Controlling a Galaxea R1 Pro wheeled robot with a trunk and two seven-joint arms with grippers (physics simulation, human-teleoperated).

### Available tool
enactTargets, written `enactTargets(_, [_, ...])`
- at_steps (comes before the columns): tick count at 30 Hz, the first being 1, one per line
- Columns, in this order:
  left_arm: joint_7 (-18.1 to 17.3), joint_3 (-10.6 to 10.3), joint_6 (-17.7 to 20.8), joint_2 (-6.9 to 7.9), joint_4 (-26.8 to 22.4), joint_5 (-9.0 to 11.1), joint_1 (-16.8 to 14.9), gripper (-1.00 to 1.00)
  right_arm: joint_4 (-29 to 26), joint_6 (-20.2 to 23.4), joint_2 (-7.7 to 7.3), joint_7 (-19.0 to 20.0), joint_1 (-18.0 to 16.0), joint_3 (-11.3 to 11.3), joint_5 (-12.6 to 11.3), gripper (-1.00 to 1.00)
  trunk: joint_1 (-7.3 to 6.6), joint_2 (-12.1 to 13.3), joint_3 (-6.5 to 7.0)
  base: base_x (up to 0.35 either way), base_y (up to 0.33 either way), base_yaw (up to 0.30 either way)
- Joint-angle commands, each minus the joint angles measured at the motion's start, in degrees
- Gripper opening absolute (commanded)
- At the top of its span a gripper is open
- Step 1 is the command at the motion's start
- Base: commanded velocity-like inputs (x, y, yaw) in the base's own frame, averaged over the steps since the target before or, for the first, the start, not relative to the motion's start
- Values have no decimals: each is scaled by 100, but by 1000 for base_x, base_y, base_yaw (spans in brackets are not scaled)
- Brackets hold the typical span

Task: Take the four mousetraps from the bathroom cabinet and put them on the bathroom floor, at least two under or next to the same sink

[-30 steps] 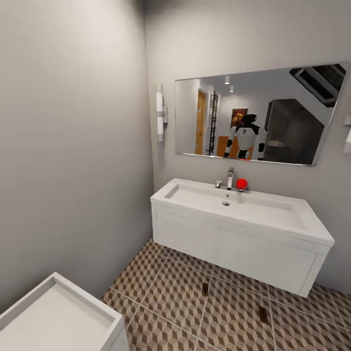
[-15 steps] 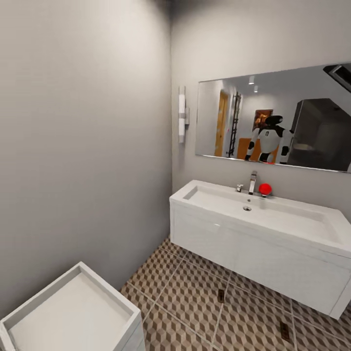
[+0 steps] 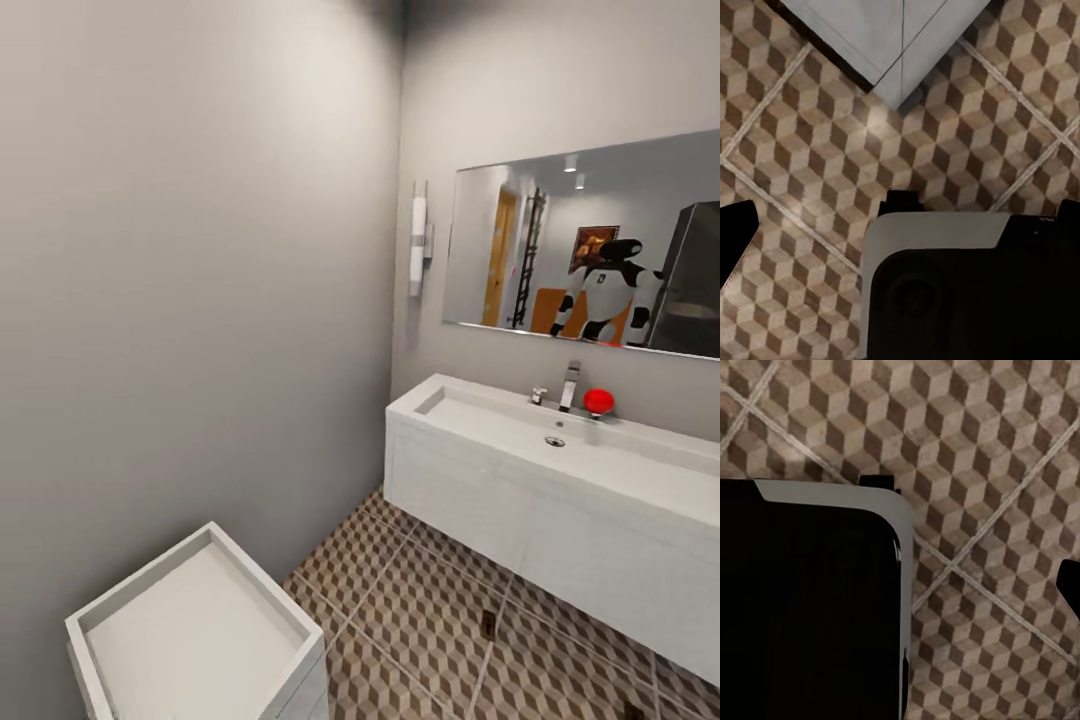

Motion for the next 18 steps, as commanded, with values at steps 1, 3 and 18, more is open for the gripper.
enactTargets(1, [-20,-43,-18,9,9,-19,-6,100,17,-34,-4,13,-7,-49,44,100,0,-4,-3,0,0,266])
enactTargets(3, [-26,-44,-10,20,9,-174,-6,100,16,-35,-3,13,-7,-50,44,100,0,-4,3,0,0,266])
enactTargets(18, [-52,-45,535,-2,4,-974,-6,100,16,-36,-2,13,-7,-51,44,100,0,-4,52,0,0,265])
